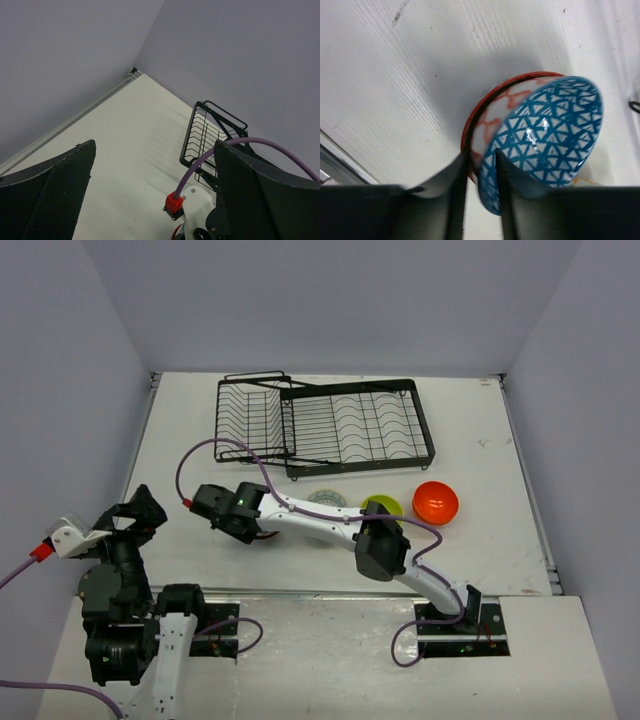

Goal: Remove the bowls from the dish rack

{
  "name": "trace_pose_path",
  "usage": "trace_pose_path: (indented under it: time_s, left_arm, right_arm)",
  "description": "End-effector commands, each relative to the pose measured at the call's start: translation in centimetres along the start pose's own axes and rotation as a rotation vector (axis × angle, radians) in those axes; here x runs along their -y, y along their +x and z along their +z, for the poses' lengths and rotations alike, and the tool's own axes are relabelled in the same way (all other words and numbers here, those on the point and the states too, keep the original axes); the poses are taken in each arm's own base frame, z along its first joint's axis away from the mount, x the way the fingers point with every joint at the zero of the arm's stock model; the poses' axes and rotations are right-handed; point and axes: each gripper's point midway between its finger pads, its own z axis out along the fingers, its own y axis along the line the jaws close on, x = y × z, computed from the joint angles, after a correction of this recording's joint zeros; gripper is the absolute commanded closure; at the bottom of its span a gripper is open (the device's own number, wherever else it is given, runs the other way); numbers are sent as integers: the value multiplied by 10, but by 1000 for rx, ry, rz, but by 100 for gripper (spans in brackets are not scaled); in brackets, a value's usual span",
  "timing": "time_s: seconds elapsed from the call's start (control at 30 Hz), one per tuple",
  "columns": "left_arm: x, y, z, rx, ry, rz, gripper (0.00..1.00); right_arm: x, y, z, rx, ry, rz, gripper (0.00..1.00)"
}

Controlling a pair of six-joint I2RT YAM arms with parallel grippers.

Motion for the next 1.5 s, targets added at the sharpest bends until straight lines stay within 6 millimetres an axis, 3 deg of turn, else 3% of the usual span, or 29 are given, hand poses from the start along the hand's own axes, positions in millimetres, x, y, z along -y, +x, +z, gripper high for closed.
trace_pose_path:
  time_s: [0.0, 0.07, 0.17, 0.3, 0.33, 0.43, 0.5, 0.53, 0.57, 0.6, 0.63, 0.67, 0.77, 0.8, 0.87, 0.9, 0.97, 1.0, 1.13, 1.17, 1.27, 1.33, 1.47]
  left_arm:
    - [4, 0, 3, 0, 15, 6, 0]
    - [3, 0, 2, 0, 15, 6, 0]
    - [4, 0, 3, 2, 16, 5, 0]
    - [4, 1, 4, -2, 14, 9, 0]
    - [4, 3, 5, -8, 16, 12, 0]
    - [7, 6, 10, -28, 17, 29, 0]
    - [11, 5, 11, -43, 29, 51, 0]
    - [16, 10, 16, -84, 44, 75, 0]
    - [21, 5, 14, -101, 55, 92, 0]
    - [23, 13, 23, -162, 42, 130, 0]
    - [30, 16, 24, -208, 63, 152, 0]
    - [29, 24, 23, -271, 59, 182, 0]
    - [46, 22, 28, -383, 98, 250, 0]
    - [54, 13, 31, -388, 110, 253, 0]
    - [58, 7, 30, -394, 116, 265, 0]
    - [59, 3, 31, -387, 113, 267, 0]
    - [57, -5, 32, -359, 93, 275, 0]
    - [54, -4, 34, -356, 78, 283, 0]
    - [51, 10, 36, -401, 68, 322, 0]
    - [50, 10, 36, -396, 62, 324, 0]
    - [46, 0, 33, -337, 59, 318, 0]
    - [44, -9, 31, -290, 57, 308, 0]
    - [42, -3, 36, -294, 43, 316, 0]
  right_arm:
    - [9, -25, -19, 97, 37, 18, 66]
    - [9, -24, -23, 100, 39, 18, 52]
    - [6, -24, -30, 106, 44, 9, 50]
    - [6, -23, -54, 120, 63, 5, 36]
    - [9, -27, -71, 148, 63, 15, 32]
    - [17, -22, -95, 180, 71, 57, 25]
    - [33, -13, -129, 239, 87, 106, 17]
    - [43, 9, -125, 209, 121, 133, 11]
    - [60, 1, -171, 342, 115, 208, 1]
    - [69, 8, -186, 382, 121, 264, 1]
    - [81, 32, -184, 367, 152, 294, 1]
    - [108, 35, -234, 510, 175, 385, 1]
    - [160, 79, -264, 603, 304, 545, 1]
    - [180, 99, -299, 692, 310, 628, 1]
    - [220, 142, -309, 708, 433, 739, 1]
    - [236, 169, -340, 793, 476, 814, 1]
    - [255, 214, -352, 806, 596, 884, 1]
    - [266, 248, -379, 872, 674, 968, 1]
    - [267, 327, -418, 922, 742, 1107, 1]
    - [261, 344, -412, 866, 742, 1093, 1]
    - [246, 366, -398, 773, 693, 1096, 1]
    - [241, 370, -387, 729, 682, 1104, 1]
    - [240, 371, -383, 720, 679, 1078, 1]
